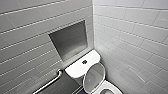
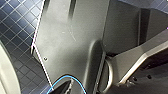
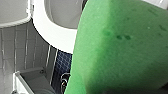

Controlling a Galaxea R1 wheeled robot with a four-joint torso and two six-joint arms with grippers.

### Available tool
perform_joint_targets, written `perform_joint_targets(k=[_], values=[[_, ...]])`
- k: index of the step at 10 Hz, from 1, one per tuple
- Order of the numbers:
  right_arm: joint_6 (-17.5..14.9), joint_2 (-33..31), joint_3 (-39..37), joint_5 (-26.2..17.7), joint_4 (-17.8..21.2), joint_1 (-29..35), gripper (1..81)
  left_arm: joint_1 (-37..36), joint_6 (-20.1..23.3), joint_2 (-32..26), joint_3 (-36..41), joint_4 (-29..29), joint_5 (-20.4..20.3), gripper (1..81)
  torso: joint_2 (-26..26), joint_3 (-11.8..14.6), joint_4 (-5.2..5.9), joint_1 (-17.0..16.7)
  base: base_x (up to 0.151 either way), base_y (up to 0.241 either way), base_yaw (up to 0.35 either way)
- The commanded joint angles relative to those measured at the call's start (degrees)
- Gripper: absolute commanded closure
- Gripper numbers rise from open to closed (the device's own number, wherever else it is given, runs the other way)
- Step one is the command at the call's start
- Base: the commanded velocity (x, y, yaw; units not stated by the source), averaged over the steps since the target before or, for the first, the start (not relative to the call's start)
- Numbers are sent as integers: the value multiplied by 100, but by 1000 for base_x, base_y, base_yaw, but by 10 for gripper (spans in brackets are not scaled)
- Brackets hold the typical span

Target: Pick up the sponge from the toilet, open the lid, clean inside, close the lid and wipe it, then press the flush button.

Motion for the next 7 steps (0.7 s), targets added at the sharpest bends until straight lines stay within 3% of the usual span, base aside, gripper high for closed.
perform_joint_targets(k=[1, 2, 3, 4, 7], values=[[-30, 9, -72, -313, -73, 180, 811, -73, 32, -47, -25, 11, 405, 10, 555, 207, -511, -358, 0, 0, 0], [-31, 62, -168, -322, -73, 136, 811, -82, 32, -47, -25, 11, 405, 10, 767, 46, -177, -496, 0, 0, 0], [-39, 71, -248, -322, -73, 58, 811, -90, 32, -38, -25, 11, 396, 10, 914, 70, -328, -592, 0, 0, 0], [-39, 80, -308, -322, -73, -57, 811, -178, 15, -55, -8, -33, 396, 10, 498, 85, -409, -323, 0, 0, 0], [-48, 141, -836, -349, -82, -619, 811, -582, -47, -283, 544, -60, 405, 10, 601, 90, -439, -395, 0, 0, 0]])
